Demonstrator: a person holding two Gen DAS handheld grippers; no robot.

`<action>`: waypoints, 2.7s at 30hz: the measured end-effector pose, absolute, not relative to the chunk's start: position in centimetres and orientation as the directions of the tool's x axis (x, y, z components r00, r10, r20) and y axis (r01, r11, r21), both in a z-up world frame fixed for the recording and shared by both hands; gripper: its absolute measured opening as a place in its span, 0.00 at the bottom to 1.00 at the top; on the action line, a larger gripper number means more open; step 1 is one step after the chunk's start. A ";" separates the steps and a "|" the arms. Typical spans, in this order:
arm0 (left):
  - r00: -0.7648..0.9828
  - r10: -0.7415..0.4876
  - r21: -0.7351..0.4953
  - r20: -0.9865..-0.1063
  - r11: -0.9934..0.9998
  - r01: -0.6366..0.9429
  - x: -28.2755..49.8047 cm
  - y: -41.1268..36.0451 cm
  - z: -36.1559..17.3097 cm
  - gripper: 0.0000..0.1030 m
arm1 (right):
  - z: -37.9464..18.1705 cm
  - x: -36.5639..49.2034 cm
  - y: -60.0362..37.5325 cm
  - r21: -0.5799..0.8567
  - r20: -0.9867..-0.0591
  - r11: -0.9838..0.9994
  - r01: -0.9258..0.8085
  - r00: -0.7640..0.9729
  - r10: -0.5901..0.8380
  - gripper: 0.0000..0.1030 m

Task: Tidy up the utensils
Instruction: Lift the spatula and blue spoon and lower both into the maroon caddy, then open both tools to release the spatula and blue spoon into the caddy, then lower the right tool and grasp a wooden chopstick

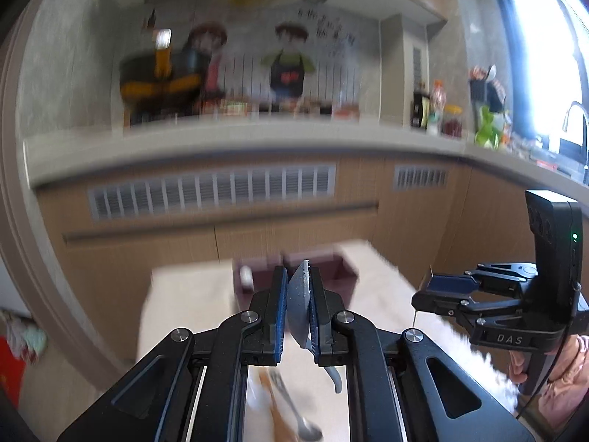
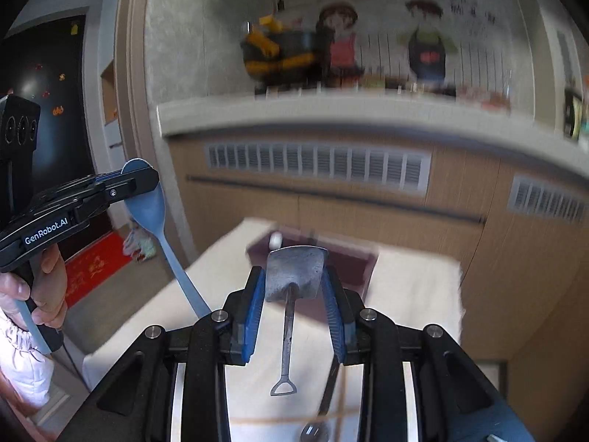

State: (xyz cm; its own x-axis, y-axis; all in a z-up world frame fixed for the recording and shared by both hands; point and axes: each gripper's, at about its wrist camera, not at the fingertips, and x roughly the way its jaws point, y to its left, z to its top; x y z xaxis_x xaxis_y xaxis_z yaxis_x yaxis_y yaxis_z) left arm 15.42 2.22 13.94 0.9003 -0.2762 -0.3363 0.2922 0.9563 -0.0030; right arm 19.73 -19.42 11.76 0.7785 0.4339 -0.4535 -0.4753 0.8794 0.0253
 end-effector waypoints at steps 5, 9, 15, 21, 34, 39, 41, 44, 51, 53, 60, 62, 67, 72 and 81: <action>0.954 -0.243 0.082 -0.177 0.962 0.260 17.5 1.9 21.5 0.11 | 19.3 22.1 -18.8 -0.071 -0.298 0.906 -0.418 0.876 0.381 0.28; 0.968 -0.224 0.096 -0.116 0.967 0.235 20.6 2.0 24.4 0.11 | 20.5 25.2 -18.0 -0.078 -0.261 0.919 -0.387 0.897 0.356 0.28; 0.953 -0.240 0.050 -0.185 0.966 0.253 26.6 2.5 21.5 0.11 | 16.1 30.4 -17.2 -0.012 -0.345 0.924 -0.383 0.869 0.356 0.28; 0.914 -0.248 -0.007 -0.321 0.966 0.259 31.9 2.5 14.8 0.11 | 10.1 33.7 -16.4 -0.012 -0.450 0.927 -0.375 0.830 0.330 0.28; 0.794 -0.292 -0.085 -0.533 0.952 0.294 36.1 1.0 4.4 0.12 | 2.1 35.9 -15.8 0.020 -0.599 0.921 -0.388 0.733 0.322 0.29; 0.786 -0.301 -0.114 -0.540 0.951 0.286 35.1 1.4 4.2 0.13 | 2.3 34.5 -16.8 0.026 -0.580 0.929 -0.369 0.752 0.314 0.69; 0.792 -0.299 -0.124 -0.533 0.953 0.277 34.2 2.1 4.6 0.16 | 2.8 33.2 -17.5 0.008 -0.552 0.940 -0.342 0.782 0.289 0.83; 0.802 -0.282 -0.120 -0.527 0.958 0.259 32.3 3.1 5.1 0.39 | 3.2 31.5 -18.1 -0.035 -0.546 0.951 -0.308 0.803 0.240 0.90; 0.790 -0.206 -0.054 -0.577 0.975 0.215 27.8 4.0 3.4 0.64 | 1.6 26.4 -19.0 -0.201 -0.558 0.938 -0.283 0.820 0.127 1.00; 0.774 -0.184 -0.042 -0.606 0.979 0.200 26.4 4.2 2.1 0.69 | 0.7 25.1 -19.1 -0.235 -0.580 0.929 -0.286 0.808 0.102 1.00; 0.711 -0.127 -0.034 -0.692 0.989 0.144 21.7 5.5 -2.5 0.70 | -3.8 21.0 -19.9 -0.282 -0.698 0.913 -0.295 0.716 0.016 1.00; 0.709 -0.104 -0.040 -0.698 0.993 0.107 20.6 6.1 -3.4 0.71 | -4.6 20.5 -20.5 -0.230 -0.728 0.928 -0.294 0.685 0.036 1.00; 0.690 -0.099 -0.093 -0.717 0.995 0.046 19.1 7.3 -4.8 0.76 | -6.5 21.1 -22.4 -0.047 -0.795 0.971 -0.237 0.597 0.107 1.00; 0.738 -0.083 -0.119 -0.670 0.993 0.004 18.1 8.1 -4.5 0.77 | -7.9 22.3 -23.5 0.047 -0.832 0.987 -0.152 0.541 0.123 0.53; 0.762 -0.085 -0.138 -0.642 0.990 -0.005 18.2 8.7 -4.5 0.80 | -7.9 25.7 -19.5 0.025 -0.831 0.973 -0.227 0.536 0.147 0.12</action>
